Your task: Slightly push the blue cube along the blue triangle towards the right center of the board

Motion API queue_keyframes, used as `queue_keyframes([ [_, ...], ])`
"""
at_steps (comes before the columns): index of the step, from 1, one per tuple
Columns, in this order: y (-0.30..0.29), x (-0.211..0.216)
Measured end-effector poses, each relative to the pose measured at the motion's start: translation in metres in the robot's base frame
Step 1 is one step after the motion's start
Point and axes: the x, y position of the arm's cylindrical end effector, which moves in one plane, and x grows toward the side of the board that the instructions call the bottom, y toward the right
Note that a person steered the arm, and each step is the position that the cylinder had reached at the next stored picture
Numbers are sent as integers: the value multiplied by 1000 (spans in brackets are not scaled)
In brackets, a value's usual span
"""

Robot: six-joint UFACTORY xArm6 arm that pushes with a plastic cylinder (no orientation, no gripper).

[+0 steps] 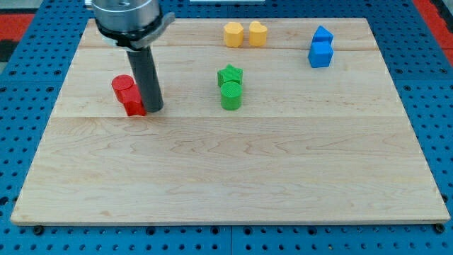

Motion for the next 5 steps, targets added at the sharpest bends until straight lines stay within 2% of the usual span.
queue_keyframes([
  [2,-61,-41],
  [3,-81,-47],
  [4,-43,-73],
  [5,9,-116],
])
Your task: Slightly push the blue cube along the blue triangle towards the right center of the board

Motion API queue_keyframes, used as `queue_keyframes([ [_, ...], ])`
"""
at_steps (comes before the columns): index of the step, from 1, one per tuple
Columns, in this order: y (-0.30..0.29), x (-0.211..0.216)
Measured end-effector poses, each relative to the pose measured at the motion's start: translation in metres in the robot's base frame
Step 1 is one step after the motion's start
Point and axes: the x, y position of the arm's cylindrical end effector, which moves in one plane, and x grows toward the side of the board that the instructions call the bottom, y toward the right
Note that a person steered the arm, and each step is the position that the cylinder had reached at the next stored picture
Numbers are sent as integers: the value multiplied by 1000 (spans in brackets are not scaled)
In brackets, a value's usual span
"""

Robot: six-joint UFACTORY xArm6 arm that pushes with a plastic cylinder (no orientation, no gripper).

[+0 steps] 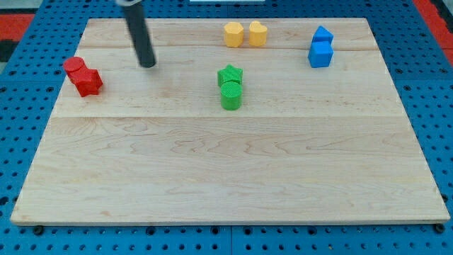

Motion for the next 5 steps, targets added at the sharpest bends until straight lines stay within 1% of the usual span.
queue_keyframes([
  [1,68,-17],
  [3,209,-23],
  [4,253,-29],
  [5,256,-61],
])
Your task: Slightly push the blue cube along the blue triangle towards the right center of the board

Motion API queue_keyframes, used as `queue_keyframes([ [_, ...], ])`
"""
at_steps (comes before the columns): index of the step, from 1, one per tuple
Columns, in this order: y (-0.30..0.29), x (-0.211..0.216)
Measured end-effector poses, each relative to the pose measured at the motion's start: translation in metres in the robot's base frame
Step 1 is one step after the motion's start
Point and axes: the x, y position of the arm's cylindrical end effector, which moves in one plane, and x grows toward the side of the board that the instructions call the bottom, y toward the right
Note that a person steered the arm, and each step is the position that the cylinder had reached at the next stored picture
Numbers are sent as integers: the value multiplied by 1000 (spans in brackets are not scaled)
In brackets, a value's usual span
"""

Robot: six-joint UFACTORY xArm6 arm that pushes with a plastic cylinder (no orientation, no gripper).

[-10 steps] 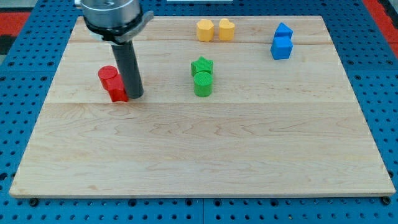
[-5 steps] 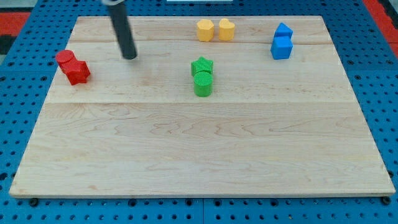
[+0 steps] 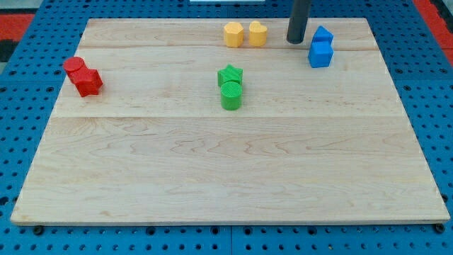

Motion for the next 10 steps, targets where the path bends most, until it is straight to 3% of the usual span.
queue_keyframes([
  [2,55,-19],
  [3,82,9],
  [7,60,80],
  [8,65,74],
  [9,70,31],
  [10,39,27],
])
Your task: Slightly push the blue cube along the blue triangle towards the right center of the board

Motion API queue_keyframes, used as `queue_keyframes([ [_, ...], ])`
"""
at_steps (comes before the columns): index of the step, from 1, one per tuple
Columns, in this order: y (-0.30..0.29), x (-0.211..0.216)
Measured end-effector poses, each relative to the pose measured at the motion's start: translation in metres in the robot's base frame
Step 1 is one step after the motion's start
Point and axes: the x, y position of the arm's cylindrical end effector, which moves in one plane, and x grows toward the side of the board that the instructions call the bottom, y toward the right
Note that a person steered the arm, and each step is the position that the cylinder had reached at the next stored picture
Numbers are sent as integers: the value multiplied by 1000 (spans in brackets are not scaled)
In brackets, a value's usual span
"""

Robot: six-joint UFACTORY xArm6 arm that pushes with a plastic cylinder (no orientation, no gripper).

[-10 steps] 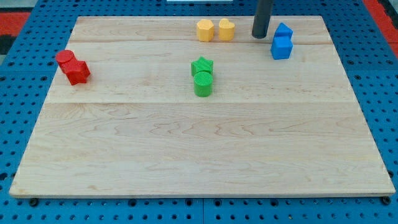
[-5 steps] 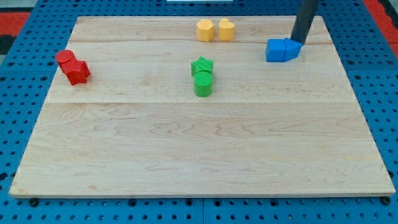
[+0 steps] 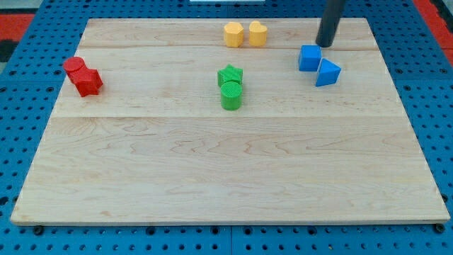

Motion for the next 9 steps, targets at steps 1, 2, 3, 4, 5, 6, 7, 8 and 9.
queue_keyframes([
  [1,1,20],
  [2,-9,38],
  [3,-20,36],
  [4,-60,33],
  [5,-83,29],
  [6,-88,44],
  [7,-73,62],
  [8,-36,67],
  [9,-20,69],
])
